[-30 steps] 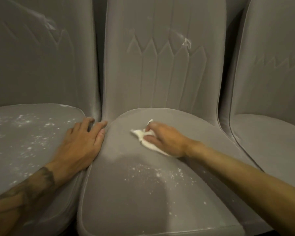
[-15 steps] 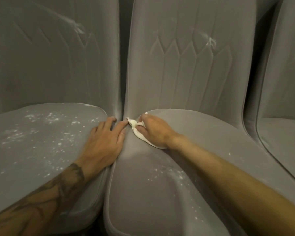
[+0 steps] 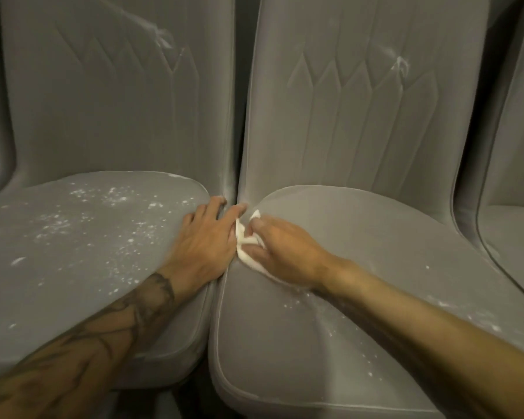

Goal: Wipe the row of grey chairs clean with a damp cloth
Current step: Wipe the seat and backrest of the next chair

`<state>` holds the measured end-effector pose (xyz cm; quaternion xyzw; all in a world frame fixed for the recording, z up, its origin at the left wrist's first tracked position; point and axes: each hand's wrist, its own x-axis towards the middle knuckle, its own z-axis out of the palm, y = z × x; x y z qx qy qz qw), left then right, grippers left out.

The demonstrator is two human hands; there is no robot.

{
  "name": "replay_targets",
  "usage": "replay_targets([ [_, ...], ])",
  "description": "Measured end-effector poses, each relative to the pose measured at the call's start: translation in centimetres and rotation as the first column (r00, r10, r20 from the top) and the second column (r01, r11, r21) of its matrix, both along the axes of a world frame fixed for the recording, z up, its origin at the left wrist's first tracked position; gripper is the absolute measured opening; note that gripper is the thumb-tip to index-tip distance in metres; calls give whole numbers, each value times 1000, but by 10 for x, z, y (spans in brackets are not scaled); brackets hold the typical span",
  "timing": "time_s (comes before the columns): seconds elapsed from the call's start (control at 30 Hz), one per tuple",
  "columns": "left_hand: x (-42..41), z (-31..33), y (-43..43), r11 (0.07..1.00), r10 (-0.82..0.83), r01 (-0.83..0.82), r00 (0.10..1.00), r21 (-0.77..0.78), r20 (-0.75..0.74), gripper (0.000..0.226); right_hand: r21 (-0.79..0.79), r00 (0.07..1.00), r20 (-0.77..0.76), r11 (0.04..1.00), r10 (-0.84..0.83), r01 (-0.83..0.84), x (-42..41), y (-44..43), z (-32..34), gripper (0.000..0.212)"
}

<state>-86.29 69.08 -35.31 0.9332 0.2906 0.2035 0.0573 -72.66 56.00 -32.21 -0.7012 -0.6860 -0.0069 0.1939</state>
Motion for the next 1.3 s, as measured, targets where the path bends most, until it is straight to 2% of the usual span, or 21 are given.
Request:
replay_targets([
  [0.07,1,1,0,1000,4,-4,1000,-6,10,45,0,994,-14,994,107,-107,-6,-27,-4,23],
  [0.1,1,1,-1,1000,4,-4,1000,-10,14,45,-19,993,-33,994,109,-110,-3,-31,-3,23],
  [0.17,1,2,-2,1000,11,-11,1000,-23,10,45,-67,998,-55,997,33,-37,5,-20,3,23],
  [0.23,0,7,-3,999,8,-8,1000,-38,14,45,-94,993,-44,990,-112,108,10,3,11,25],
  [0.3,-3,11,-2,999,2,0,999,-47,42,44,-63,983,-18,981,-183,182,6,18,10,27],
  [0.37,-10,14,-1,999,-6,8,999,-41,46,42,-11,991,-6,991,-132,132,-7,9,3,25],
  [0.43,-18,13,-1,999,-15,17,999,-42,43,41,22,1000,2,1000,-11,11,-16,-11,-6,23],
  [0.5,-26,11,-5,997,-42,44,998,-58,35,42,-15,999,4,999,39,-39,-12,-18,-5,25],
  [0.6,-31,8,-12,997,-57,59,998,-58,28,44,-77,998,-2,995,-69,69,0,7,6,27],
  [0.7,-32,7,-14,997,-27,32,997,-71,73,48,-36,980,1,980,-197,197,-4,26,10,33],
  [0.77,-32,6,-15,996,-32,39,997,-85,76,53,-3,988,8,988,-156,156,-16,15,6,30],
  [0.83,-33,6,-15,996,-36,40,998,-84,55,56,14,999,12,999,-35,35,-26,-12,-1,25],
  [0.93,-33,4,-14,998,-30,30,1000,-52,-2,54,-28,999,17,999,31,-31,-28,-37,0,28],
  [1.03,-32,3,-15,998,-19,20,1000,-65,18,48,-53,995,13,994,-95,96,-18,-8,6,29],
  [1.13,-32,5,-16,993,-18,25,998,-113,58,51,-42,977,29,977,-210,211,-22,22,14,34],
  [1.2,-33,6,-16,991,-27,33,998,-128,53,57,-22,984,28,984,-174,175,-33,12,12,32],
  [1.3,-30,5,-13,993,-10,13,1000,-121,27,64,28,999,33,1000,10,-11,-51,-37,3,28],
])
